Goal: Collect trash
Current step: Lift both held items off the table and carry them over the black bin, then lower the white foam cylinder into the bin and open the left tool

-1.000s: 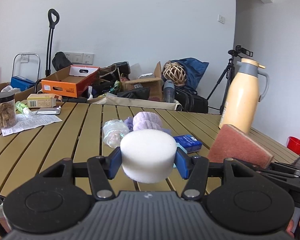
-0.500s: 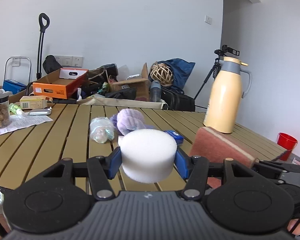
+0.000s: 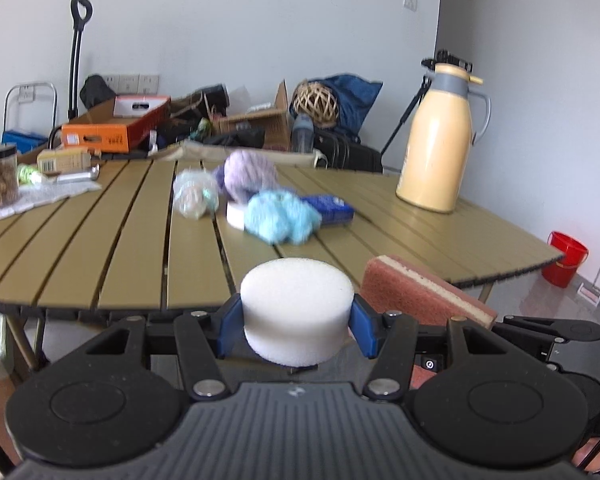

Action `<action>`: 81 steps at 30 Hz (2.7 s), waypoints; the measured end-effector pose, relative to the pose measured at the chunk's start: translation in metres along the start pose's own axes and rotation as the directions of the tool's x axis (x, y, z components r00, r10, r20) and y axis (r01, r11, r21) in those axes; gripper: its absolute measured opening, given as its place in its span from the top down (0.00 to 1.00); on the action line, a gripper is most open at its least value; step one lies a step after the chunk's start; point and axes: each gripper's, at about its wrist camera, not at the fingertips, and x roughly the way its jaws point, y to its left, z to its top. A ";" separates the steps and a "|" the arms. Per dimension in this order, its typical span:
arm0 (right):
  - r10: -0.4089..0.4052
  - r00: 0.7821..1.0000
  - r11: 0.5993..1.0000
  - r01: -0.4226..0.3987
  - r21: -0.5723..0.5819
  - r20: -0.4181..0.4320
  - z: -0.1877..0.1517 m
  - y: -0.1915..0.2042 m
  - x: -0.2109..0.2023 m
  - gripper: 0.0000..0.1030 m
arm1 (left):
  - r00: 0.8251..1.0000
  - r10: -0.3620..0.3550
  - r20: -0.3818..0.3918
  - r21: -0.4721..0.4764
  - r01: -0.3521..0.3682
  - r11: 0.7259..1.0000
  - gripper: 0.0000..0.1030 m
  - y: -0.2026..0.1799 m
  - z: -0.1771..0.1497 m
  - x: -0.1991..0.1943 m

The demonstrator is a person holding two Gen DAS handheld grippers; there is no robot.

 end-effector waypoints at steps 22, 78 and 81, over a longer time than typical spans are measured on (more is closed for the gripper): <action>-0.011 0.959 1.000 0.018 0.022 -0.284 -0.068 0.010 0.009 0.71 | 0.966 0.051 -0.253 0.024 -0.046 0.999 0.45 -0.005 -0.064 0.020; -0.254 0.844 0.913 0.370 0.170 -0.472 -0.095 -0.074 0.055 0.71 | 0.743 0.153 -0.652 -0.012 -0.212 0.977 0.46 -0.029 -0.099 0.162; -0.268 0.840 0.902 0.391 0.184 -0.473 -0.092 -0.081 0.060 0.71 | 0.735 0.145 -0.662 -0.026 -0.215 0.976 0.46 -0.031 -0.100 0.169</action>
